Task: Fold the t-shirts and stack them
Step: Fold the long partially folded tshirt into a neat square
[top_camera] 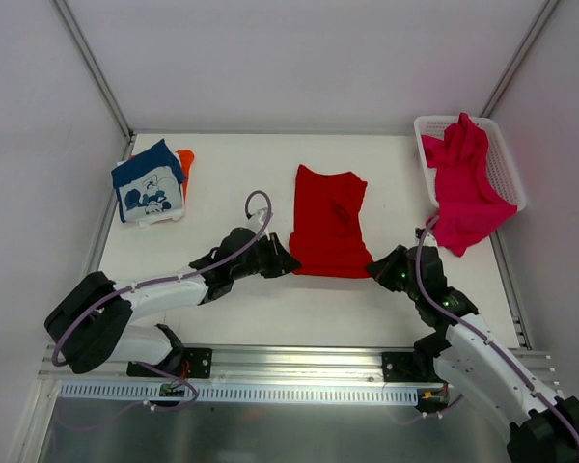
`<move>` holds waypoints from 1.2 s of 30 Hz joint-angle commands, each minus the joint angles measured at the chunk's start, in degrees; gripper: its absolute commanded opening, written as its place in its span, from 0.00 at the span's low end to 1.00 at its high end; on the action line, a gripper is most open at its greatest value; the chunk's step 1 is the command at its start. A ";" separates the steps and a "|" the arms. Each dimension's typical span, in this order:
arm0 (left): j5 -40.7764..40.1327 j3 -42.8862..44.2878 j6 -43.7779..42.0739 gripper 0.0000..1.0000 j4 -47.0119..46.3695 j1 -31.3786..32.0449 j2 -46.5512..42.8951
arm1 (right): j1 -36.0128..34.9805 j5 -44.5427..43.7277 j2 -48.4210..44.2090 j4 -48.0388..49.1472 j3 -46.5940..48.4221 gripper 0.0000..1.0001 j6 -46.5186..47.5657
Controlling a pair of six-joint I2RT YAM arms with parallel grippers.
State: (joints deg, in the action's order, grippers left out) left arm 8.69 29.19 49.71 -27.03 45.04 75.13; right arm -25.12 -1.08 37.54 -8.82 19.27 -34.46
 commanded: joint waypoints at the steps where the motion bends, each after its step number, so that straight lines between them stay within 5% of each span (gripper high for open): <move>1: -4.90 4.03 -4.53 0.00 6.19 -0.04 -3.32 | -0.01 -4.10 0.69 -5.51 4.81 0.01 2.11; 14: -8.25 21.59 -13.15 0.00 14.46 -2.40 4.31 | 0.08 -8.58 21.59 -3.75 25.61 0.00 11.07; 36: 0.27 47.44 -20.27 0.00 15.07 -15.41 30.05 | 8.86 -4.02 61.94 0.12 57.89 0.00 17.67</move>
State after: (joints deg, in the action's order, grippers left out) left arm 6.15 71.61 31.86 -10.98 31.86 102.43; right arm -18.26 -6.04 97.19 -10.55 72.34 -18.15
